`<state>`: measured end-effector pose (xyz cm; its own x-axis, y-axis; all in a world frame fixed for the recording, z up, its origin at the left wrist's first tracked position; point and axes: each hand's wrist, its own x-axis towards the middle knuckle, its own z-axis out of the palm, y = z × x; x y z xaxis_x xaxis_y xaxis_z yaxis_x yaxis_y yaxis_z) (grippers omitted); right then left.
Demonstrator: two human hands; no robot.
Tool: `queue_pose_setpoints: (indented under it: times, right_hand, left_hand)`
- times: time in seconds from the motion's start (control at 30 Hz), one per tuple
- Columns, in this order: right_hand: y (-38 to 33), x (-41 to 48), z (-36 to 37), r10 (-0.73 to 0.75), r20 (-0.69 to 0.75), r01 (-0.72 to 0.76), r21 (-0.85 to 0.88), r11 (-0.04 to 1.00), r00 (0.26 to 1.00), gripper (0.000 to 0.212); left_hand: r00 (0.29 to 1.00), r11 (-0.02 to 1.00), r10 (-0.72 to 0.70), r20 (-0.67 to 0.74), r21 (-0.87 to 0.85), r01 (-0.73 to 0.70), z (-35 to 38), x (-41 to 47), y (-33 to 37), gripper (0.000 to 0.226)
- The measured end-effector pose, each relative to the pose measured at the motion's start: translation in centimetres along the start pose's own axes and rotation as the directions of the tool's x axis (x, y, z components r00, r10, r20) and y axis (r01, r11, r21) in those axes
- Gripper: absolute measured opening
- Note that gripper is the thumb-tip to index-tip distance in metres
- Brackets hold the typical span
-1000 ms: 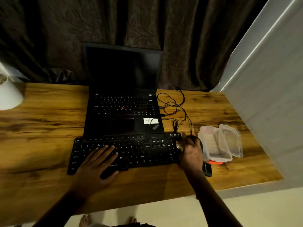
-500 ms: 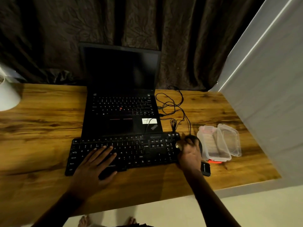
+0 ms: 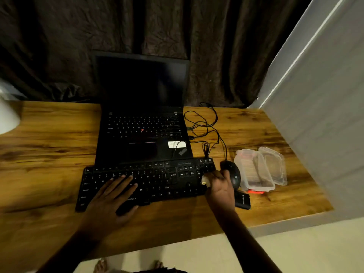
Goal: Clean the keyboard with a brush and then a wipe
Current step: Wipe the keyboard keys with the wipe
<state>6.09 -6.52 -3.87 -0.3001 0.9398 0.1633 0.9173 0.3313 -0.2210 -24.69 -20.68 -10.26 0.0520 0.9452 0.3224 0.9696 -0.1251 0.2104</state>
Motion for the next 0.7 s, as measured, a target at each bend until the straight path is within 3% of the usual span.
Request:
queue_pose_setpoints:
  times: [0.07, 0.13, 0.27, 0.37, 0.53, 0.7]
  right_hand:
    - [-1.0, -0.2, 0.2, -0.109, 0.033, 0.109, 0.015, 0.994, 0.993, 0.044]
    - [-1.2, -0.3, -0.1, -0.129, 0.048, 0.126, 0.051, 0.991, 0.991, 0.047]
    - [1.1, 0.2, -0.8, 0.100, 0.021, -0.100, -0.009, 0.995, 0.995, 0.043]
    - [0.8, -0.2, -0.5, 0.167, 0.009, -0.167, 0.020, 0.986, 0.986, 0.039]
    - [-1.3, -0.9, 0.2, -0.094, 0.022, 0.094, 0.032, 0.995, 0.995, 0.048]
    - [1.4, -0.3, -0.2, 0.191, -0.021, -0.189, 0.068, 0.980, 0.981, 0.045]
  left_hand:
    - [1.000, 1.000, -0.006, 0.013, -0.006, 0.006, -0.1, -0.1, 0.0, 0.065]
    - [1.000, 1.000, -0.011, 0.027, 0.000, 0.011, -0.2, 0.0, 0.0, 0.065]
    - [0.999, 1.000, -0.021, 0.046, 0.010, 0.020, -0.3, 0.1, 0.2, 0.066]
    - [0.999, 1.000, -0.026, 0.039, 0.008, 0.026, -0.3, 0.1, 0.2, 0.065]
    - [1.000, 1.000, -0.003, 0.011, -0.002, 0.003, -0.3, 0.0, 0.2, 0.065]
    - [1.000, 1.000, 0.006, 0.006, 0.003, -0.006, -0.3, 0.1, 0.3, 0.064]
